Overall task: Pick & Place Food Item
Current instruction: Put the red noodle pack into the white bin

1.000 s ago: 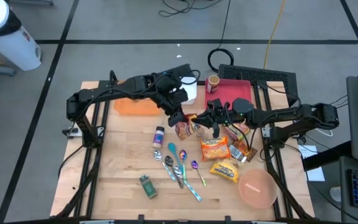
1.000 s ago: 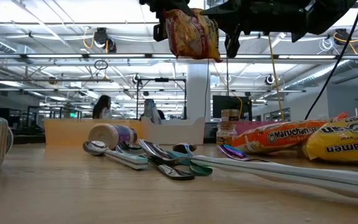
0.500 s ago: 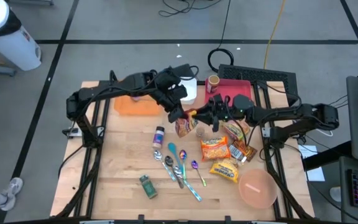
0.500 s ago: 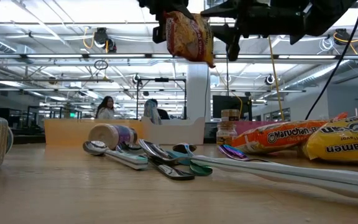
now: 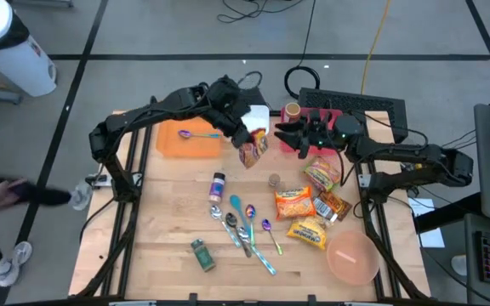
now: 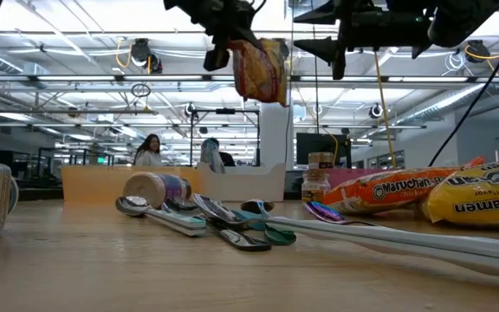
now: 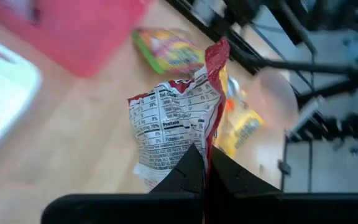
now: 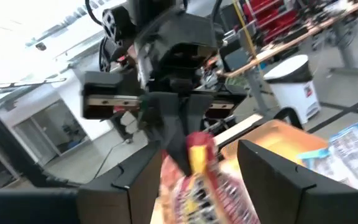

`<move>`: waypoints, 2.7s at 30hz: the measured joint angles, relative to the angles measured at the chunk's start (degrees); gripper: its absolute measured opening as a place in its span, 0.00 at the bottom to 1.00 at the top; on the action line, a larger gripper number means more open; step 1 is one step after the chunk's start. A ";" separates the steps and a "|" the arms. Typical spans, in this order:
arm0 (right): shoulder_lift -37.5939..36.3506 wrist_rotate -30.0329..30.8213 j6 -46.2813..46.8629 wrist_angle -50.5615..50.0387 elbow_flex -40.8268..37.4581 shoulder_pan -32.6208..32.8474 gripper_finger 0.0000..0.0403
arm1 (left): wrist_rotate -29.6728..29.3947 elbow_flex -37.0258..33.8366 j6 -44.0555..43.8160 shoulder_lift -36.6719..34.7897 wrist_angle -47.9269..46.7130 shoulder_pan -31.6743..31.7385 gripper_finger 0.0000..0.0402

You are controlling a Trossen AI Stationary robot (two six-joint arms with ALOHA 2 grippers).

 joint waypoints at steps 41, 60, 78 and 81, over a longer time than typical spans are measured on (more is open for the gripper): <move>-1.84 0.04 -5.71 -13.28 0.00 -2.54 0.50 | -17.41 -13.57 -17.17 0.02 17.30 16.01 0.00; -1.84 0.17 -5.30 -13.85 -0.02 -2.54 0.50 | -19.81 -22.63 -20.57 0.02 25.46 15.29 0.00; -1.84 0.17 -5.26 -13.83 -0.02 -2.50 0.49 | -23.34 -24.90 -21.23 0.02 26.34 15.25 0.00; -1.84 0.17 -5.27 -13.82 -0.02 -2.50 0.49 | -24.38 -24.91 -20.99 0.04 26.72 15.21 0.00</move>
